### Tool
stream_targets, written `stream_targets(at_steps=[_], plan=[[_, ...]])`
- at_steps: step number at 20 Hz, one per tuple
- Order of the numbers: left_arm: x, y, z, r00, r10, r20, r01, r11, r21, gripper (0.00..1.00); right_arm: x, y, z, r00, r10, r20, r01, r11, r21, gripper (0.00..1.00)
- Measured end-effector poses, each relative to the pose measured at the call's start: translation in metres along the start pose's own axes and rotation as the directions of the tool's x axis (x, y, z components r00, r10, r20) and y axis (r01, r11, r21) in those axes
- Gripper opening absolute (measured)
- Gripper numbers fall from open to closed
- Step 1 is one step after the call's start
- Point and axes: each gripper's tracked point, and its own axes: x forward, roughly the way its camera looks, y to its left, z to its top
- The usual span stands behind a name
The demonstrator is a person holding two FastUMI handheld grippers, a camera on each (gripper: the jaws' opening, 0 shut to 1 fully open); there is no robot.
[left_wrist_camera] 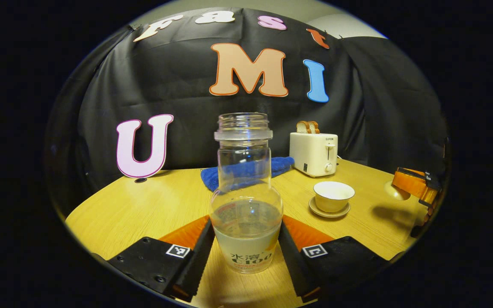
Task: Open the teacup lid with one hand, grasp the water bottle and pour water into the teacup with the other hand; after pouring, place the water bottle on the coaster and then close the teacup lid.
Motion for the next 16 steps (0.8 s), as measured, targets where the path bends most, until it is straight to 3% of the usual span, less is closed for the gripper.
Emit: stream_targets(at_steps=[6,11,13,14,16], plan=[[0.006,0.003,0.003,0.999,0.03,-0.01,-0.03,0.999,0.039,0.72,-0.001,-0.001,-0.001,1.0,0.001,-0.002,-0.001,1.0,-0.001,0.29],[0.018,0.0,0.013,0.992,0.093,-0.081,-0.072,0.97,0.232,0.71,0.001,-0.019,0.0,1.0,-0.029,-0.002,0.029,1.0,-0.001,0.29],[0.026,-0.004,0.027,0.989,0.121,-0.082,-0.084,0.929,0.36,0.71,0.0,-0.03,0.0,0.999,-0.053,0.0,0.053,0.999,-0.002,0.29],[0.03,-0.003,0.032,0.986,0.143,-0.086,-0.091,0.893,0.442,0.71,-0.002,-0.033,0.001,0.998,-0.062,0.0,0.062,0.998,-0.001,0.29],[0.037,-0.001,0.038,0.977,0.193,-0.091,-0.099,0.789,0.607,0.7,-0.002,-0.039,0.0,0.997,-0.072,0.0,0.072,0.997,-0.002,0.29]])
